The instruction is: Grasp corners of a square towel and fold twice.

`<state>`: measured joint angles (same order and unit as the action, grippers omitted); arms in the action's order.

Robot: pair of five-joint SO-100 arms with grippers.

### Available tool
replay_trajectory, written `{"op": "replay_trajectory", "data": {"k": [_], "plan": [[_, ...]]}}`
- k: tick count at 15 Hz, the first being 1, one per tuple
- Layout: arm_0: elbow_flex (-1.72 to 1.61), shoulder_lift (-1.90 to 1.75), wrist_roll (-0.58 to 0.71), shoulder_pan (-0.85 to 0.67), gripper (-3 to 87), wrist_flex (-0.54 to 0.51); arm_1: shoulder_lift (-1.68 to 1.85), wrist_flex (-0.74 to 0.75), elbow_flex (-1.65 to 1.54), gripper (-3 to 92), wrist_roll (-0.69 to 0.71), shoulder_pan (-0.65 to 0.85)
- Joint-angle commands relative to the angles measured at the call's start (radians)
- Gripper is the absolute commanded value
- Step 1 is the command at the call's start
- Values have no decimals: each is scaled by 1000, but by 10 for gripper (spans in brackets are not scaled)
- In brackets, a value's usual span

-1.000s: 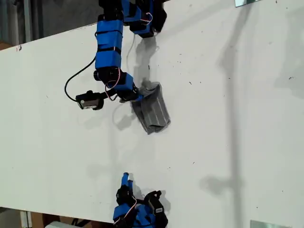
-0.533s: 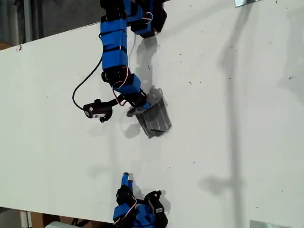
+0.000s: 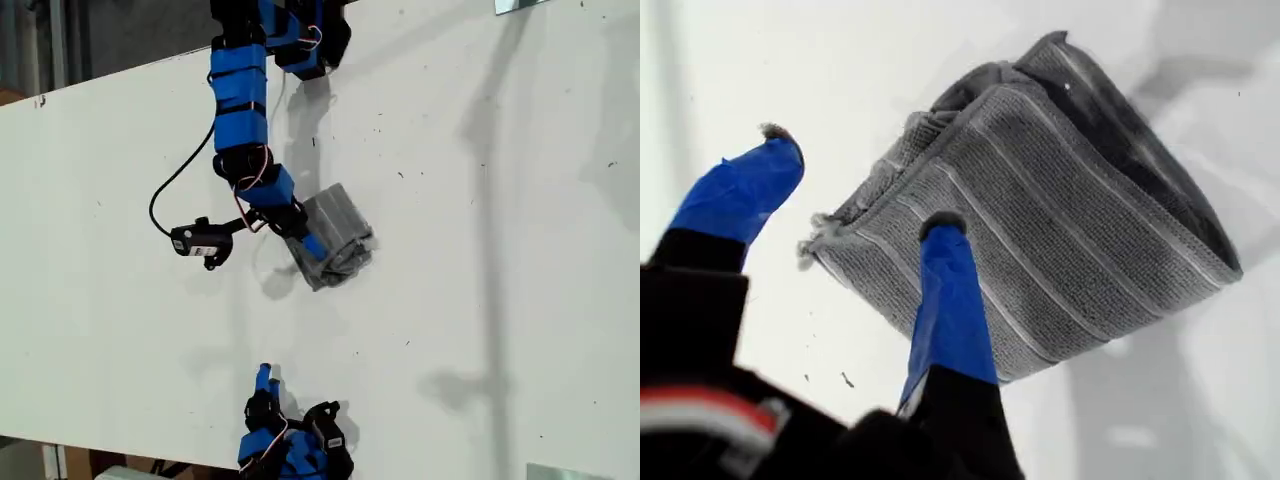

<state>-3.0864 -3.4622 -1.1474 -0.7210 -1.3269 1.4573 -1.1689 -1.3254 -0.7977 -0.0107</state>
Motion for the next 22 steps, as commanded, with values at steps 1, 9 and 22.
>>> {"op": "replay_trajectory", "data": {"k": [1,9,22], "plan": [[3,-6,2,-5,183,9,97,-26,-2,282,-28,28],[0,-6,0,-5,175,9,779,-120,-920,333,-716,-18],[-32,-6,-445,537,174,21,1827,-232,-1575,289,-873,-23]]}}
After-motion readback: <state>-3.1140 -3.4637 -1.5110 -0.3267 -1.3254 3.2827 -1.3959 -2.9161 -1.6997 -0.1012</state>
